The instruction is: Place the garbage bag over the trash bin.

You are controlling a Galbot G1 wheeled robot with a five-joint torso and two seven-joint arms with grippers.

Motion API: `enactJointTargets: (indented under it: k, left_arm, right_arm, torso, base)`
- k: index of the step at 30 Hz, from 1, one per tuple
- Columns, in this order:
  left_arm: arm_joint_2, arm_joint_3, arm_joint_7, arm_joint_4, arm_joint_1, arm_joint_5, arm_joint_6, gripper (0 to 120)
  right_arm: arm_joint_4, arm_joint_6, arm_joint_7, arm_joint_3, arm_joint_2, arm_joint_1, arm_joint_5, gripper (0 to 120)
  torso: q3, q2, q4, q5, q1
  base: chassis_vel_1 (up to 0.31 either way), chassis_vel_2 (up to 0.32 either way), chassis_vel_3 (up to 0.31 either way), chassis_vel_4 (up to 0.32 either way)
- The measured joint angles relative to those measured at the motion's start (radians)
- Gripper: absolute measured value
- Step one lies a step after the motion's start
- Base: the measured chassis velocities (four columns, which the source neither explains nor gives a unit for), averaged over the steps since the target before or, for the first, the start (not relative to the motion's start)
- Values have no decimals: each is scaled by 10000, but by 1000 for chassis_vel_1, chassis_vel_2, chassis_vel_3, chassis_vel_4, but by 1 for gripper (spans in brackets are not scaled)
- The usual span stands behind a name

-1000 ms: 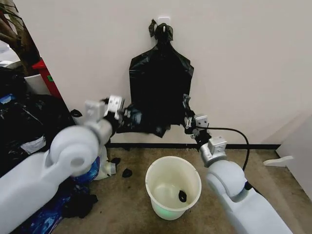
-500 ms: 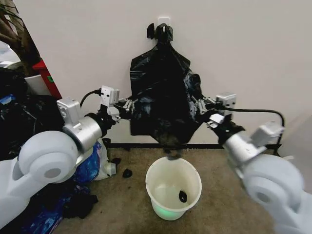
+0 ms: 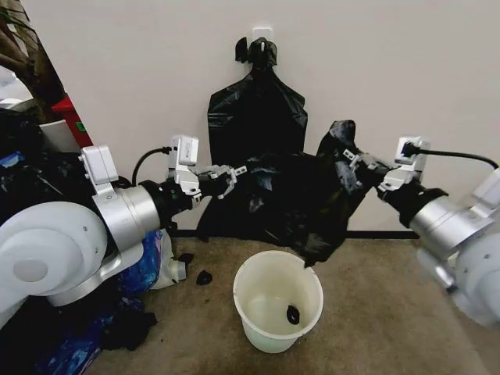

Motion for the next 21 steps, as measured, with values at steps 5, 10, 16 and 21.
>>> enactJointTargets:
  k: [5,10,16,21]
  left_arm:
    - [-183,31,1021,291,389,-93,-403,0]
    - [-226,81,2513,422,1079,431,-452,0]
    - [-740,321,2952,735,1727,965,-404,0]
    - [-1279,473,2983,965,2191,1356,-360,0]
  right_arm:
    - [-18,-132,10,1142,-193,15,2205,0]
    - [-26,-385,-36,1797,-206,-122,3438,0]
    - [-38,-829,58,1830,-163,-320,3532,0]
    - [-47,-1156,417,1630,-3,-679,3365,0]
  torso:
    - [0,0,-2,-1,0]
    - [-1,0,0,0,-1]
    - [0,0,0,-1,0]
    - [0,0,-3,-1,-1]
  base:
    - [0,0,0,0]
    - [0,0,0,0]
    - [0,0,0,0]
    - [0,0,0,0]
